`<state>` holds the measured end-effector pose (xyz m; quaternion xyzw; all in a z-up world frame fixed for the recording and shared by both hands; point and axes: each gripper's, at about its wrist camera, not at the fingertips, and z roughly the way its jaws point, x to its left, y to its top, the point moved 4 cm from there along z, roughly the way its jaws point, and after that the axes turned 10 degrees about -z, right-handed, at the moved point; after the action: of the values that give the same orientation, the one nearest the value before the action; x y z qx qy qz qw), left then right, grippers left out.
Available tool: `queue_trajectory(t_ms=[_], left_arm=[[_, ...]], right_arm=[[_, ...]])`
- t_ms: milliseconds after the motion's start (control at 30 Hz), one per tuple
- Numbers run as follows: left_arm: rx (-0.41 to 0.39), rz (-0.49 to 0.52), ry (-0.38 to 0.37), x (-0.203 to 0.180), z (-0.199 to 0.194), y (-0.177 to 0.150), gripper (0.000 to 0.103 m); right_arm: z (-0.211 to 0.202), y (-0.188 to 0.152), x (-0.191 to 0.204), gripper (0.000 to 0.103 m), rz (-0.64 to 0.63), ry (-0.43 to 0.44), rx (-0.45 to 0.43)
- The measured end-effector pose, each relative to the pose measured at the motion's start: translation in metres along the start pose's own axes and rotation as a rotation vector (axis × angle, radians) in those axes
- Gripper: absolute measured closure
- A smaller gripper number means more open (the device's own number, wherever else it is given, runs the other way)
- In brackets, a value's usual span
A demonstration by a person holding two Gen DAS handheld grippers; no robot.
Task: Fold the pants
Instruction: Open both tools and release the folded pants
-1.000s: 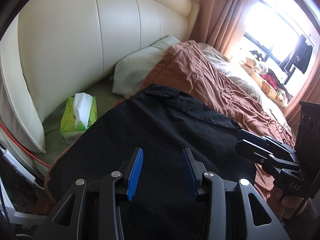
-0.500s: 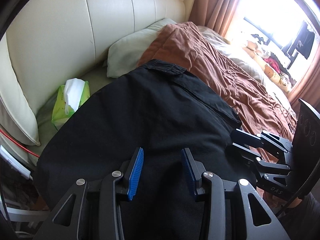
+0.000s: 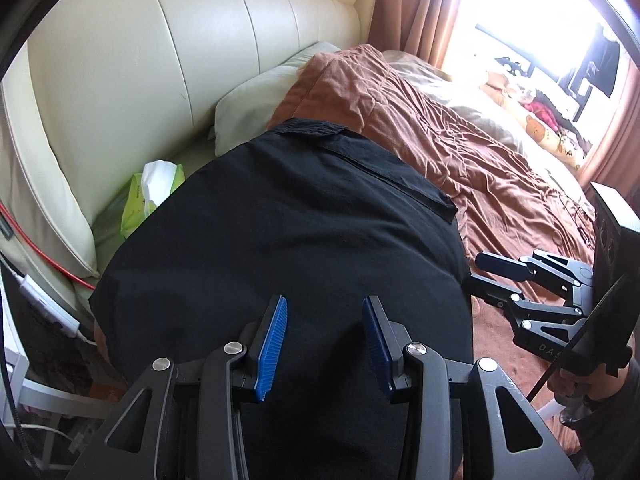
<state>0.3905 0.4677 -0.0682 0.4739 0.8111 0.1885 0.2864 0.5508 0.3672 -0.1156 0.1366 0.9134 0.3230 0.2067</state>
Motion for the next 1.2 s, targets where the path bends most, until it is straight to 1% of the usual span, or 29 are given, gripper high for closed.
queue_trajectory(t_ms=[233,367,467,500,533,567,600,633,667,700,733,800,833,900,1000,1033,1133,1200], left_arm=[[-0.010,0.007,-0.005,-0.017,-0.015,-0.022,0.061],[0.003,-0.003,-0.009,-0.026,-0.016,-0.037,0.061],[0.009,0.001,-0.003,-0.036,-0.019,-0.047,0.061],[0.008,-0.003,-0.004,-0.039,-0.022,-0.050,0.061],[0.006,-0.009,-0.007,-0.042,-0.025,-0.052,0.061],[0.004,-0.015,-0.012,-0.045,-0.030,-0.054,0.061],[-0.001,-0.020,-0.014,-0.048,-0.035,-0.055,0.061],[-0.010,-0.022,-0.008,-0.051,-0.040,-0.056,0.060],[-0.020,-0.021,0.005,-0.054,-0.045,-0.058,0.056],[-0.031,-0.020,0.019,-0.057,-0.051,-0.060,0.047],[-0.046,-0.019,0.031,-0.061,-0.057,-0.061,0.042],[-0.092,-0.017,0.053,-0.068,-0.071,-0.064,0.023],[-0.114,-0.014,0.049,-0.072,-0.079,-0.066,0.019],[-0.149,-0.008,0.057,-0.081,-0.095,-0.069,0.008],[-0.187,0.007,0.066,-0.094,-0.117,-0.073,0.000],[-0.187,0.012,0.070,-0.097,-0.123,-0.075,0.001],[-0.185,0.023,0.053,-0.111,-0.143,-0.083,0.001],[-0.191,0.042,0.049,-0.121,-0.157,-0.088,0.001]], right_arm=[[-0.043,-0.004,0.000,0.072,0.022,-0.021,-0.018],[-0.067,-0.013,0.000,0.072,0.020,-0.051,-0.023],[-0.084,-0.020,0.001,0.071,0.032,-0.048,-0.019],[-0.089,-0.022,0.001,0.066,0.036,-0.049,-0.019],[-0.095,-0.024,0.000,0.057,0.039,-0.052,-0.019],[-0.102,-0.026,-0.001,0.052,0.042,-0.055,-0.021],[-0.108,-0.028,-0.001,0.044,0.044,-0.057,-0.025],[-0.114,-0.030,-0.002,0.039,0.048,-0.062,-0.027],[-0.121,-0.033,-0.003,0.038,0.054,-0.063,-0.028],[-0.128,-0.036,-0.003,0.037,0.062,-0.060,-0.030],[-0.135,-0.038,-0.004,0.034,0.071,-0.060,-0.029],[-0.149,-0.044,-0.008,0.028,0.093,-0.068,-0.031],[-0.156,-0.047,-0.010,0.026,0.102,-0.073,-0.036],[-0.173,-0.051,-0.012,0.023,0.117,-0.085,-0.041],[-0.202,-0.057,-0.014,0.016,0.139,-0.113,-0.058],[-0.213,-0.060,-0.014,0.011,0.146,-0.123,-0.065],[-0.247,-0.066,-0.015,0.000,0.169,-0.159,-0.096],[-0.268,-0.072,-0.014,0.000,0.182,-0.169,-0.112]])
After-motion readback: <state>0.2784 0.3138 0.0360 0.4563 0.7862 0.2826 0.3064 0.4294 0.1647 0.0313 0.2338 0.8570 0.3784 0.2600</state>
